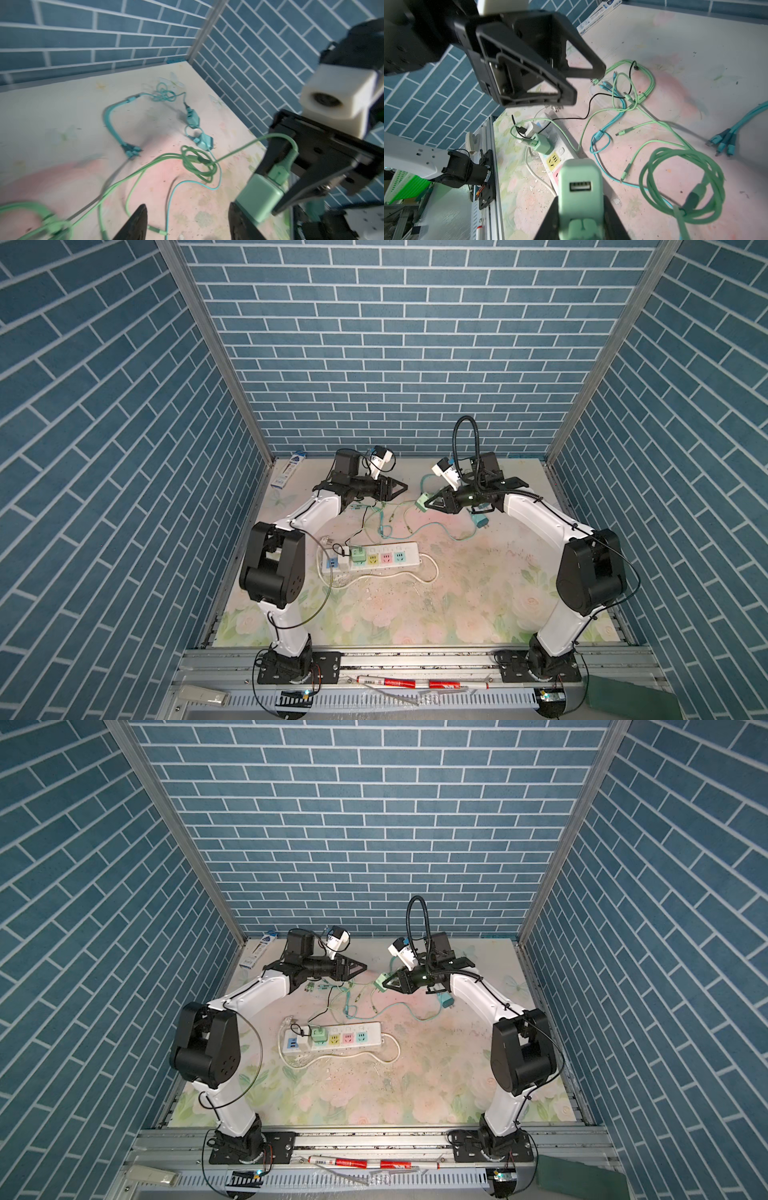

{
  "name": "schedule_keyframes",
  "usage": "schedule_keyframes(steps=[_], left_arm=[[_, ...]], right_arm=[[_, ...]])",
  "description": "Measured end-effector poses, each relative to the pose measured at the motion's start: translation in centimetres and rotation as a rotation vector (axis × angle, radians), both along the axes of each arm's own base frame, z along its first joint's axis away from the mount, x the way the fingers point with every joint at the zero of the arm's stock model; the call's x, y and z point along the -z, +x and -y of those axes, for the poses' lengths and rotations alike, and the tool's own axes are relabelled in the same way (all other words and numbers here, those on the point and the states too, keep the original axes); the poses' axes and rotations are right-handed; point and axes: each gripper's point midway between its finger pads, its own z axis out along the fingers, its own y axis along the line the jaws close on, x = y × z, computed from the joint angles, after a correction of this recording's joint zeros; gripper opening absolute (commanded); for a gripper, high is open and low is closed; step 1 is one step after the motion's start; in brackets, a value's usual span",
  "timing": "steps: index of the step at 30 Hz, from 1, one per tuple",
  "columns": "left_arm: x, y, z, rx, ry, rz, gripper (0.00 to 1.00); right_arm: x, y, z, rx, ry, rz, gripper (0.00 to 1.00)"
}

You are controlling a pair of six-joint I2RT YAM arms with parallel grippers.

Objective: Insert the plug
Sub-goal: 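Open the left gripper to release the charger while the right gripper holds it, then carry the charger over the power strip with the right gripper while the left arm withdraws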

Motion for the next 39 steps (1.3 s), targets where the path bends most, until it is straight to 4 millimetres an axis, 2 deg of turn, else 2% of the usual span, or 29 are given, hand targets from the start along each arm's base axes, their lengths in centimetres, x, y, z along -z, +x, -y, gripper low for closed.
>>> schedule_keyframes(steps=[5,10,13,17,22,25,28,34,39], left_arm=[[0.7,-0.3,-4.1,-0.187,0.118,-0.004,0.62],[2.3,-1.5,-8.1,-0.351,0.237,-0.045,0.62],[2.8,-2.5,-10.4,-0.435,0.291,-0.067,0.62],[2.4,-3.8,-13.0,-0.53,0.334,-0.085,0.62],[2.4,-5.8,-16.3,-0.642,0.335,-0.117,0.62],[2.9,-7.0,-17.5,-0.683,0.335,-0.141,0.62],[3.2,-8.0,-17.8,-0.695,0.333,-0.158,0.62],[2.8,-8.6,-18.1,-0.707,0.323,-0.15,0.63],[2.5,-8.8,-18.3,-0.717,0.318,-0.148,0.63]], right_arm=[[0.7,-1.2,-2.9,-0.07,-0.076,0.027,0.0],[3.3,-3.6,-6.6,-0.164,-0.195,0.045,0.0],[5.6,-5.4,-8.0,-0.217,-0.266,0.036,0.0],[8.3,-7.8,-9.2,-0.289,-0.343,0.024,0.0],[10.0,-9.9,-10.5,-0.369,-0.403,0.065,0.0],[10.1,-10.7,-11.0,-0.406,-0.418,0.107,0.0],[10.1,-11.1,-11.6,-0.435,-0.425,0.149,0.0],[10.0,-10.8,-12.5,-0.465,-0.424,0.244,0.0],[10.7,-10.2,-13.2,-0.487,-0.417,0.297,0.0]])
